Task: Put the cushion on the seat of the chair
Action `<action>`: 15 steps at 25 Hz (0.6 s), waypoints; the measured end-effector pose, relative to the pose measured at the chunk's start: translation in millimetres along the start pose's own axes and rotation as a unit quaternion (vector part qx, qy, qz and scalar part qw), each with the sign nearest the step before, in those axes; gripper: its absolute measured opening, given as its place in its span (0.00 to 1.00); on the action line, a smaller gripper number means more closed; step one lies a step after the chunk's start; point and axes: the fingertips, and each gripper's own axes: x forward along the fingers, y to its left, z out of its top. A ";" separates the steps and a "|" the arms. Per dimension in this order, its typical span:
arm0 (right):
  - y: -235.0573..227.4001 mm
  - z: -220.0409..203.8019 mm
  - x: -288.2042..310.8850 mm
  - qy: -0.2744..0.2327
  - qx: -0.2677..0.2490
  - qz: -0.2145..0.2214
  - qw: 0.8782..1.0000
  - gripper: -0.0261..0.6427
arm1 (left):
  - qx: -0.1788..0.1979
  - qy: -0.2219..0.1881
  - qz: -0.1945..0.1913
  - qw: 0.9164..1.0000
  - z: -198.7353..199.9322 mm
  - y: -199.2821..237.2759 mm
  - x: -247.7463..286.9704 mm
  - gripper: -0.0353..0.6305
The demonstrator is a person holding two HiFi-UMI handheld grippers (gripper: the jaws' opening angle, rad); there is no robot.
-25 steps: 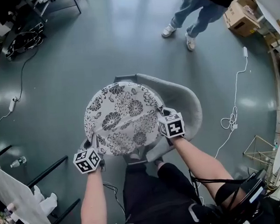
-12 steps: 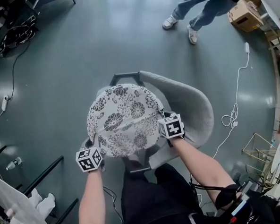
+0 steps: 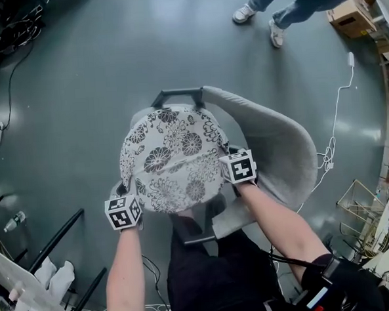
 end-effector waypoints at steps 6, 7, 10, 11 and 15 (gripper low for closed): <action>-5.6 -7.3 26.4 0.013 0.003 -0.007 1.000 0.07 | 0.028 0.012 0.008 0.999 -3.0 5.2 23.7 0.10; -6.6 -8.5 29.2 0.013 0.004 -0.009 1.000 0.07 | 0.032 0.015 0.010 0.999 -3.6 6.3 26.6 0.10; -8.8 -12.4 36.6 0.016 0.004 -0.013 1.000 0.08 | 0.037 0.019 0.014 0.999 -6.0 9.5 33.4 0.10; -8.8 -13.1 38.8 0.016 0.004 -0.013 1.000 0.08 | 0.037 0.019 0.016 0.999 -6.6 11.0 34.4 0.11; -11.5 -15.3 45.1 0.021 -0.007 -0.020 1.000 0.11 | 0.041 0.013 0.025 0.999 -10.1 12.3 38.5 0.14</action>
